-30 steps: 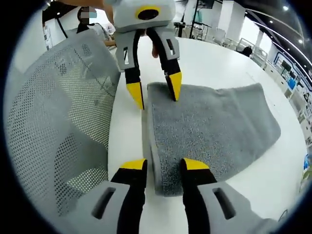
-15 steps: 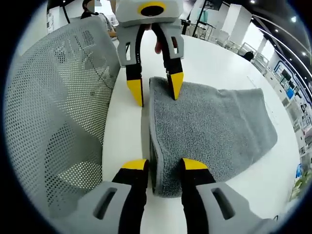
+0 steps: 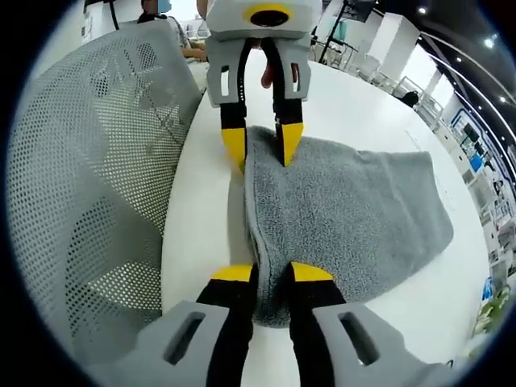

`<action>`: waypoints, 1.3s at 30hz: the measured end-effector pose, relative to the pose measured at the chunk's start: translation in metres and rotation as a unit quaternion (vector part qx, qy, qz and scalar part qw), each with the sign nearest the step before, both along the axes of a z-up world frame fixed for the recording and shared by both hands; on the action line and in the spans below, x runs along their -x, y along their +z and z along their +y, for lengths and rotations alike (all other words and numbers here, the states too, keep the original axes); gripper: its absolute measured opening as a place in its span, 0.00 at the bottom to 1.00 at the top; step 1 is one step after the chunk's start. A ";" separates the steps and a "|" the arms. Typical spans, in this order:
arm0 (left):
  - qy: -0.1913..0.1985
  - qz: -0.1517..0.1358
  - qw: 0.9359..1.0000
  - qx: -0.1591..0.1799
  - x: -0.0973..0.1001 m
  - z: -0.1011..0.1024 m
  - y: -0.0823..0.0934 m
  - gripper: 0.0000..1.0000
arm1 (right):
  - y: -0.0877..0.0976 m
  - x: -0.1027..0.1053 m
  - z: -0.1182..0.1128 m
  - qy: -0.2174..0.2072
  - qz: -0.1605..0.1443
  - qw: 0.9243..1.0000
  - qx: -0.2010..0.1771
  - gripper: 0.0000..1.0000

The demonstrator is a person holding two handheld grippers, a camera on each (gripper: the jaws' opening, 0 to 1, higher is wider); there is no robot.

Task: Fold the towel on the table until its edges align and the towel forms a compact rectangular stack.

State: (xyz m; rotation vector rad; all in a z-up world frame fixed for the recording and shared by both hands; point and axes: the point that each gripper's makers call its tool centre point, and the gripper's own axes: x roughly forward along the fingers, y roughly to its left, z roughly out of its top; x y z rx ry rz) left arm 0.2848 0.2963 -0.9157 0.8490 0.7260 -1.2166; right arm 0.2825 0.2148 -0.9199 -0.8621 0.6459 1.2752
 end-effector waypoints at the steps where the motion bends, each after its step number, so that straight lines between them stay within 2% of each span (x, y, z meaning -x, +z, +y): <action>1: 0.001 0.001 1.000 0.002 0.000 0.000 0.000 0.23 | -0.001 -0.001 0.000 -0.003 0.000 1.000 -0.001 0.12; 4: 0.005 0.001 1.000 0.004 -0.001 0.000 0.001 0.21 | 0.000 -0.004 0.001 -0.006 0.000 1.000 -0.001 0.09; 7: 0.019 0.006 1.000 0.001 -0.005 0.000 0.001 0.18 | 0.001 -0.005 0.002 -0.020 0.015 1.000 -0.002 0.07; 9: 0.023 0.007 1.000 -0.003 -0.004 -0.002 0.001 0.15 | 0.003 -0.002 0.002 -0.040 0.045 0.998 -0.008 0.06; 11: 0.031 0.013 0.999 -0.001 -0.002 -0.002 0.001 0.14 | 0.003 0.000 0.000 -0.048 0.059 0.997 -0.011 0.06; 21: 0.054 0.055 0.997 0.024 0.011 -0.004 0.003 0.10 | 0.007 0.017 -0.003 -0.061 0.069 0.995 -0.023 0.05; 25: 0.059 0.087 0.994 0.033 0.024 -0.007 0.008 0.10 | 0.009 0.027 -0.006 -0.062 0.076 0.995 -0.027 0.05; 28: 0.067 0.108 0.991 0.043 0.029 -0.008 0.014 0.10 | 0.013 0.033 -0.008 -0.079 0.091 0.992 -0.042 0.05; 33: 0.070 0.114 0.990 0.052 0.033 -0.009 0.021 0.09 | 0.020 0.039 -0.008 -0.097 0.100 0.988 -0.061 0.05; 39: 0.071 0.119 0.989 0.060 0.033 -0.008 0.032 0.09 | 0.032 0.039 -0.008 -0.090 0.093 0.989 -0.066 0.05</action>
